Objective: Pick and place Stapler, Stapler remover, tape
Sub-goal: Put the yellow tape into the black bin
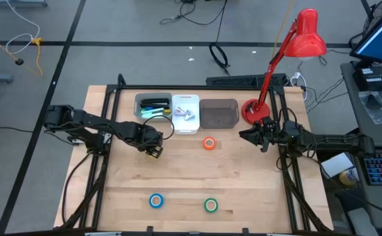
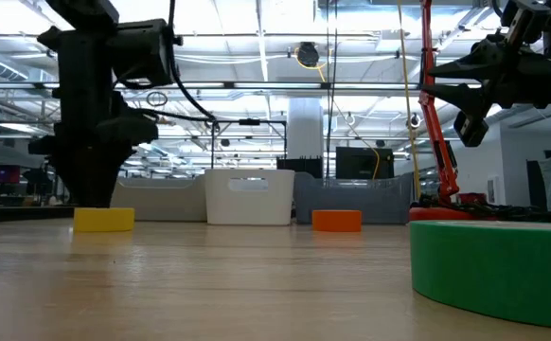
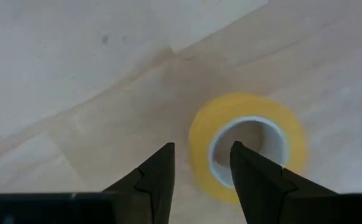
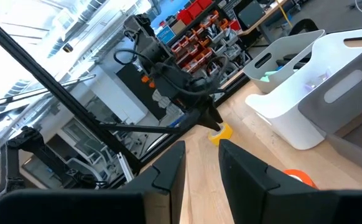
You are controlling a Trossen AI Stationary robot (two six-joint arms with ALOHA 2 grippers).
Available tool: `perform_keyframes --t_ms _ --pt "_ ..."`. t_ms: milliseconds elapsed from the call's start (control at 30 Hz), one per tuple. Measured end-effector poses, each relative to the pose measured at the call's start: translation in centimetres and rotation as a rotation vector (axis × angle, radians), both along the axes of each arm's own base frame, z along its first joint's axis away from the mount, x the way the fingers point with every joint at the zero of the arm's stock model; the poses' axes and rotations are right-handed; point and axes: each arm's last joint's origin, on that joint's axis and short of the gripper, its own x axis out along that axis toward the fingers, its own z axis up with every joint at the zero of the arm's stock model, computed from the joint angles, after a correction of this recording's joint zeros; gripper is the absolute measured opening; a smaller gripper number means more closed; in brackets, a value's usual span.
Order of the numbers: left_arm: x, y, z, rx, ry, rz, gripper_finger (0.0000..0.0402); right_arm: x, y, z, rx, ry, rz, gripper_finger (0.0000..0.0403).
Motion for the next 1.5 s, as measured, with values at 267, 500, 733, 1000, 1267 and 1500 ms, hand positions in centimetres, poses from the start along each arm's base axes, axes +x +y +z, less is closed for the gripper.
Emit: perform_keyframes --t_ms 267,500,733,1000,1267,1500 --pt "-0.7 -0.1 -1.6 -0.05 0.003 0.025 0.014 0.0 0.0 0.0 0.0 0.0 0.0 0.0089" --pt "-0.6 -0.2 -1.4 -0.067 -0.02 -0.002 0.0036 0.0 0.0 0.1 0.005 -0.014 0.0 0.0089" --pt "0.0 -0.3 -0.1 -0.087 -0.172 -0.018 0.0044 -0.1 0.0 1.0 0.059 -0.106 0.008 0.0089" --pt "2.4 0.1 5.4 -0.024 -0.755 -0.05 0.0039 0.1 0.0 2.5 -0.006 -0.266 0.01 0.0089" --pt "3.7 1.5 9.0 -0.01 -1.135 0.005 0.0039 2.0 -0.3 4.1 -0.176 -0.233 -0.021 0.0093" --pt "3.9 2.3 10.3 -0.092 -1.279 0.059 0.0039 5.9 0.0 7.6 -0.426 -0.201 -0.016 0.0125"
